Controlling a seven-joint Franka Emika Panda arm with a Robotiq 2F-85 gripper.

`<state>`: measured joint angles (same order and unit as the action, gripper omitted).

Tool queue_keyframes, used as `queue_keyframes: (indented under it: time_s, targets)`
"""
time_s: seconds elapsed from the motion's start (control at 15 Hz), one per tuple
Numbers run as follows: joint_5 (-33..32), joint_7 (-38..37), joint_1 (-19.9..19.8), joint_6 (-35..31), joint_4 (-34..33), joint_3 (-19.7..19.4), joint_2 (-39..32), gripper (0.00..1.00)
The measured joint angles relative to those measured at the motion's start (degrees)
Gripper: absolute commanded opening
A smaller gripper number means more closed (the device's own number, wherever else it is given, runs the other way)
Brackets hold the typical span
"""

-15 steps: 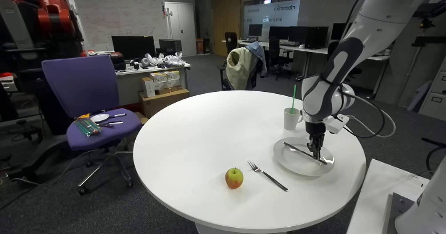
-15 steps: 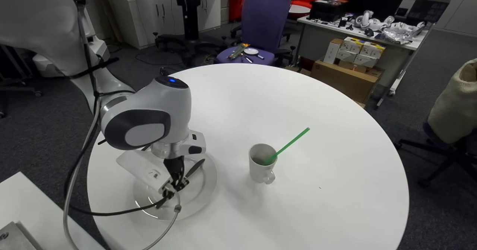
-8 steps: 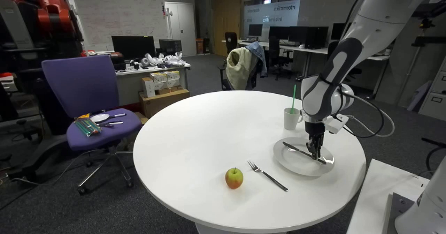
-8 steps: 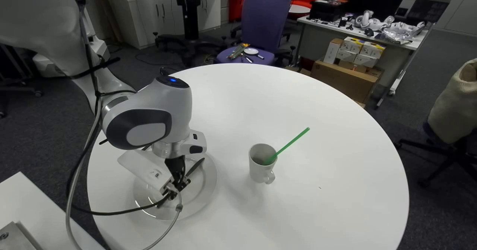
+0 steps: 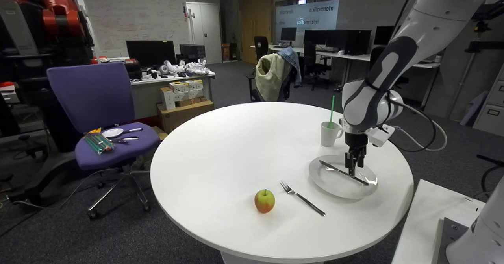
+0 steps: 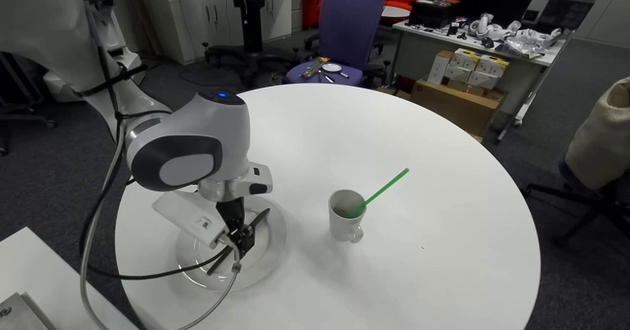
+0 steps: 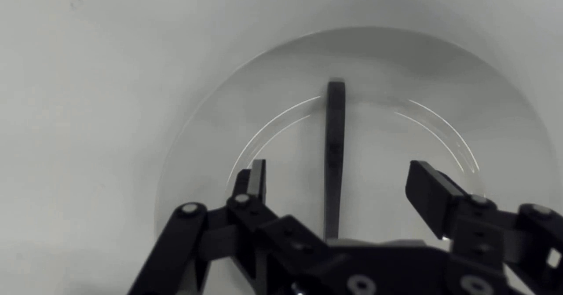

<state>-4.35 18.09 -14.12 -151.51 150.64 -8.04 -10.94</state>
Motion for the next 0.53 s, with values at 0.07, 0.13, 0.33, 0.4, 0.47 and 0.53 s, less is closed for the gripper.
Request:
queue_keyframes:
  time_s: [0.07, 0.13, 0.33, 0.4, 0.47, 0.53]
  targets:
    - [-0.05, 0.33, 0.00, -0.01, 0.81, -0.07, 1.74, 1.00]
    - [-0.05, 0.78, 0.00, -0.01, 1.76, -0.09, 3.63, 1.00]
    - [2.45, 4.86, 0.04, 0.01, 4.58, 0.18, 8.65, 1.00]
    - [5.00, 7.47, 0.26, 0.12, 5.34, 0.41, 9.82, 1.00]
    - [7.29, 9.69, 0.84, 0.17, 5.94, 0.47, 10.64, 1.00]
    - [8.90, 11.16, 1.56, 0.19, 6.33, 0.53, 11.12, 1.00]
